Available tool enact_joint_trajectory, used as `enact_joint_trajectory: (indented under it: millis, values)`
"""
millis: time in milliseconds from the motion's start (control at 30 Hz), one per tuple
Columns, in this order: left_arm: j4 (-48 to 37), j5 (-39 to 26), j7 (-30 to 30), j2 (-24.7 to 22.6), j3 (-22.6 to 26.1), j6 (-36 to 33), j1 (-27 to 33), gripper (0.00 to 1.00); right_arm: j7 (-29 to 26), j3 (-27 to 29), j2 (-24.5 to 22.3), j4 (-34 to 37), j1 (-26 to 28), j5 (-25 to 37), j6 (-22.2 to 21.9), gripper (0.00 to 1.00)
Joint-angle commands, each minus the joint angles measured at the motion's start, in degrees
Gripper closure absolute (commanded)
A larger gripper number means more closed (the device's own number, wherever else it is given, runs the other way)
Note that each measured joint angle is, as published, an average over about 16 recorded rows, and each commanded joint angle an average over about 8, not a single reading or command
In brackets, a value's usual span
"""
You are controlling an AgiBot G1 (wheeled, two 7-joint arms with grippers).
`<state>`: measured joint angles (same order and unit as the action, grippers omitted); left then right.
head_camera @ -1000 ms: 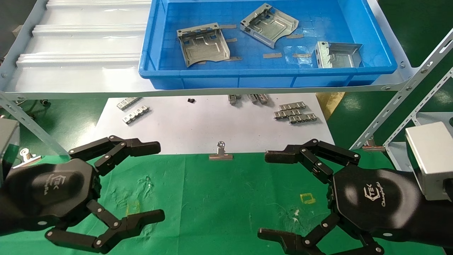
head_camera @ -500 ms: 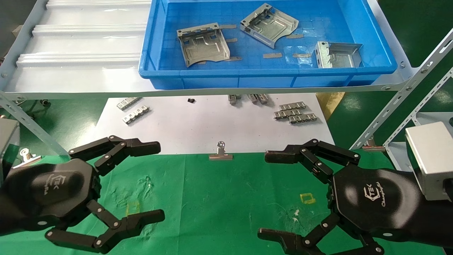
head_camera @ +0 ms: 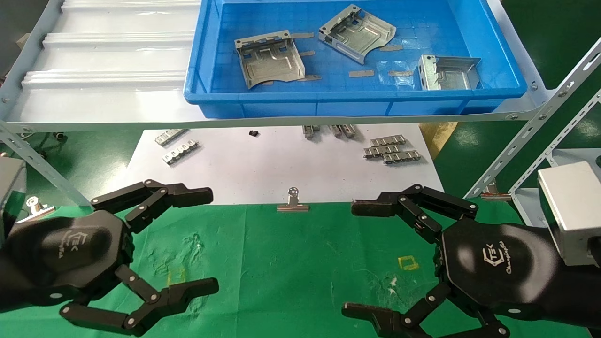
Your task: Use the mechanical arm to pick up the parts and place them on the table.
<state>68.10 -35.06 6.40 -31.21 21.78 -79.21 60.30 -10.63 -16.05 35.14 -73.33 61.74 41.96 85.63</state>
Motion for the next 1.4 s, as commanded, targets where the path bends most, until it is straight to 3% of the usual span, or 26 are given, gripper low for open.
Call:
enact_joint_trajectory:
  millis: [33, 733, 767, 1000, 1033, 1400]
  values:
    - [0.0, 0.0, 0.0, 0.0, 0.0, 0.0, 0.0, 0.00, 0.0, 0.0, 0.0, 0.0, 0.0, 0.0, 0.0, 0.00]
    - [0.0, 0.0, 0.0, 0.0, 0.0, 0.0, 0.0, 0.00, 0.0, 0.0, 0.0, 0.0, 0.0, 0.0, 0.0, 0.00]
    - [0.0, 0.0, 0.0, 0.0, 0.0, 0.0, 0.0, 0.07, 0.0, 0.0, 0.0, 0.0, 0.0, 0.0, 0.0, 0.00]
    - [0.0, 0.0, 0.0, 0.0, 0.0, 0.0, 0.0, 0.94, 0.0, 0.0, 0.0, 0.0, 0.0, 0.0, 0.0, 0.00]
    - [0.0, 0.0, 0.0, 0.0, 0.0, 0.0, 0.0, 1.00, 0.0, 0.0, 0.0, 0.0, 0.0, 0.0, 0.0, 0.00]
    - [0.0, 0.0, 0.0, 0.0, 0.0, 0.0, 0.0, 1.00, 0.0, 0.0, 0.0, 0.0, 0.0, 0.0, 0.0, 0.00]
